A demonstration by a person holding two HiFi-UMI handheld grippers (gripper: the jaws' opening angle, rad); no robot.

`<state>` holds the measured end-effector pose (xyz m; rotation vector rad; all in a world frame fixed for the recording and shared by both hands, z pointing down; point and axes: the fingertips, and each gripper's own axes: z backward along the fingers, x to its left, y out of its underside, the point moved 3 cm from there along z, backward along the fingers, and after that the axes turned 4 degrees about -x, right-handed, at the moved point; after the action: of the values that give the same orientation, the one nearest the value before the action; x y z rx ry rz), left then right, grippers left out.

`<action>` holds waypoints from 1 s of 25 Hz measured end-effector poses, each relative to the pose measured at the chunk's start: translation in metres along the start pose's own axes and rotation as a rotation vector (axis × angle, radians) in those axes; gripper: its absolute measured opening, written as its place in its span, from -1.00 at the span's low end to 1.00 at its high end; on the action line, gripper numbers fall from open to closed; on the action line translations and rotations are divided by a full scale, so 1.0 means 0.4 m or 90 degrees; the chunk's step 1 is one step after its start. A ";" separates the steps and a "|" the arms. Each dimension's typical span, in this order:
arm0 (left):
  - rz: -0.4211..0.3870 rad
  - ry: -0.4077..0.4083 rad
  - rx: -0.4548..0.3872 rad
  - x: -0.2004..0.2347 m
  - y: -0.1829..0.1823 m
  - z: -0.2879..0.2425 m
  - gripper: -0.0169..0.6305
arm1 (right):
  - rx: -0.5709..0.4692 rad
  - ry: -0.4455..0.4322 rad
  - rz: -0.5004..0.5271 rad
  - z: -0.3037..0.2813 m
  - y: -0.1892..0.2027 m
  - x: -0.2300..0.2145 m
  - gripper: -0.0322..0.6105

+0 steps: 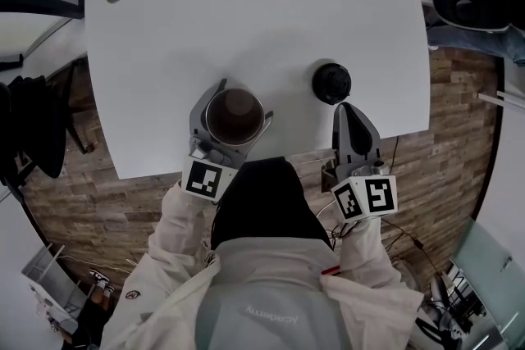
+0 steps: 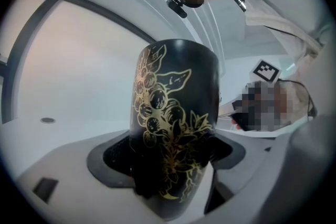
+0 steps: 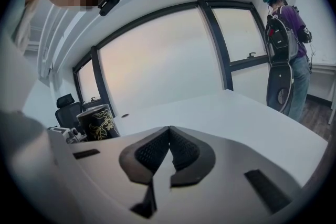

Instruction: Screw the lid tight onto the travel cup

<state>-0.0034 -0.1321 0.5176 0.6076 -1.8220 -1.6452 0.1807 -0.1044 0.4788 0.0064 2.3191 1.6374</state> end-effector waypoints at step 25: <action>-0.014 0.009 -0.007 -0.037 0.013 -0.069 0.32 | 0.060 0.043 0.053 -0.129 0.114 -0.117 0.46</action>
<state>0.0269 -0.1408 0.5221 0.6342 -1.8008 -1.6604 0.2052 -0.1442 0.5480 0.0690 2.4763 1.5883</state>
